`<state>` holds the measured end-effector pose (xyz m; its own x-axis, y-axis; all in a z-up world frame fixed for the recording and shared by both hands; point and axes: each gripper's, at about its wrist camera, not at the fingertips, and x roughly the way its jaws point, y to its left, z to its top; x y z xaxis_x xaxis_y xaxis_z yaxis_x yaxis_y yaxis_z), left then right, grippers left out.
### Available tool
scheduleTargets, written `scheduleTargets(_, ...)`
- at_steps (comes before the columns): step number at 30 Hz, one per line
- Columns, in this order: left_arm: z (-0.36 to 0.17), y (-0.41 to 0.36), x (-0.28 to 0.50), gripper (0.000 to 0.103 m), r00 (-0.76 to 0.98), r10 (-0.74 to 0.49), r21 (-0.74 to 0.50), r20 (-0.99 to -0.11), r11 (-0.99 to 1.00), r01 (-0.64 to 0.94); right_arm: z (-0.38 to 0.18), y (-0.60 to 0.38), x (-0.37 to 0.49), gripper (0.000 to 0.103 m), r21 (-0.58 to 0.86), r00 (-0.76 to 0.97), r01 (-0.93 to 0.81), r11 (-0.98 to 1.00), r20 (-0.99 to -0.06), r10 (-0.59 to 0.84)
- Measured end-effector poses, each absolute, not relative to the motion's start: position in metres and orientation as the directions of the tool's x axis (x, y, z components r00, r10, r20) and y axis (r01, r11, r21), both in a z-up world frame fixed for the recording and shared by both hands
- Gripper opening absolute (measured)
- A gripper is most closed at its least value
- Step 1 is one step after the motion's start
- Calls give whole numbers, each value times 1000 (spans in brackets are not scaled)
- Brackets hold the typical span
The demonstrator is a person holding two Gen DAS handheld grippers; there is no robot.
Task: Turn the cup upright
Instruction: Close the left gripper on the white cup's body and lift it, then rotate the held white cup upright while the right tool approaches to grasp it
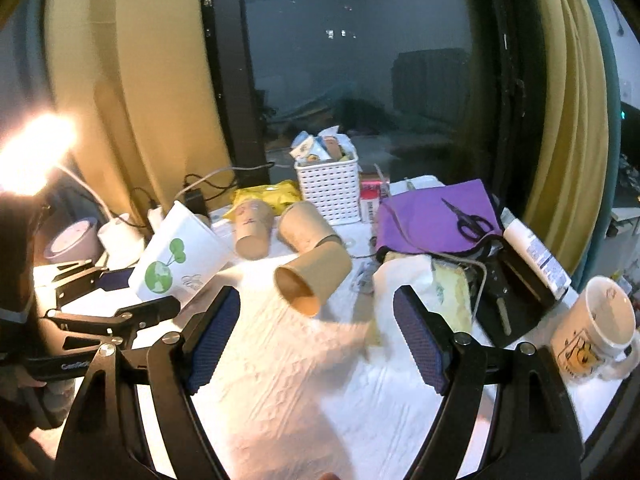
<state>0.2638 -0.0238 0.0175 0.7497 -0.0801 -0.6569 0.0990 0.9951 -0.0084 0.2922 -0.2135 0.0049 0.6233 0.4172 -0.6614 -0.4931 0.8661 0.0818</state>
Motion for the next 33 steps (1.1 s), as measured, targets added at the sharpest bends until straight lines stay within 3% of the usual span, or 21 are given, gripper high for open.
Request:
scheduleTargets(19,-1,-2,124,56,812,-119,-174,-572,985,22,13,-197,189,82,111,564,-553,826,-680,469)
scheduleTargets(33,-21,-4,24,56,883,-50,-156,-467,987,-26,25,-202,116,82,272,469,-561,782,-674,571)
